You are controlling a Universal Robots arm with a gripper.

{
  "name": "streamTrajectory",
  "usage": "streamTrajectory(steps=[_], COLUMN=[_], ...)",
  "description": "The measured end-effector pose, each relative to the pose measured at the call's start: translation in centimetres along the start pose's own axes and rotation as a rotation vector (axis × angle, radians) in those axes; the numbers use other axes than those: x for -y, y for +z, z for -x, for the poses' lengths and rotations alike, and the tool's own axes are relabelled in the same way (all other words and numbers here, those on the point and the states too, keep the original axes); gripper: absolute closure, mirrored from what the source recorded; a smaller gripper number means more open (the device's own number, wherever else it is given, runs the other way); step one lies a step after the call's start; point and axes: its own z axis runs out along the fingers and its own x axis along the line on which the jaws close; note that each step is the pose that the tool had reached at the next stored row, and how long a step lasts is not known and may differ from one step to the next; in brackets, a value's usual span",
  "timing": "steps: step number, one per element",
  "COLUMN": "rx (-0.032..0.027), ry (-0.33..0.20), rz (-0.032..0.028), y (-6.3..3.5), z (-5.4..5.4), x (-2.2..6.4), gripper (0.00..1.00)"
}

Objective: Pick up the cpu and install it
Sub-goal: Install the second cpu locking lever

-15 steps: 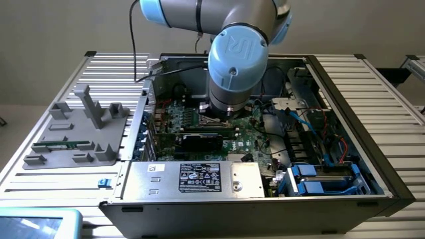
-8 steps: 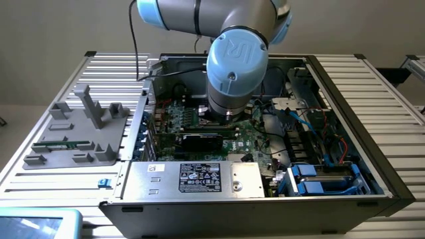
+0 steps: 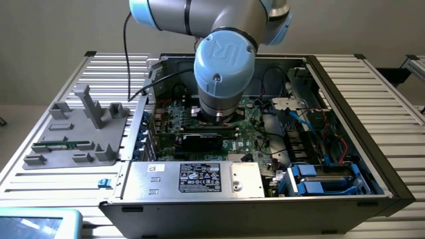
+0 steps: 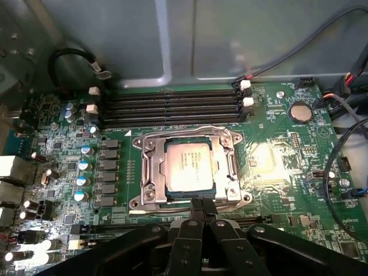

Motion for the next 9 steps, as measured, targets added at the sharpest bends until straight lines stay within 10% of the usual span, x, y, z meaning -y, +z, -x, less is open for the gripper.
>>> streamTrajectory(steps=[9], rx=[-0.0005], ry=[0.0], rz=[0.007], y=[0.68], z=[-0.01], x=[0.36], gripper=[0.91])
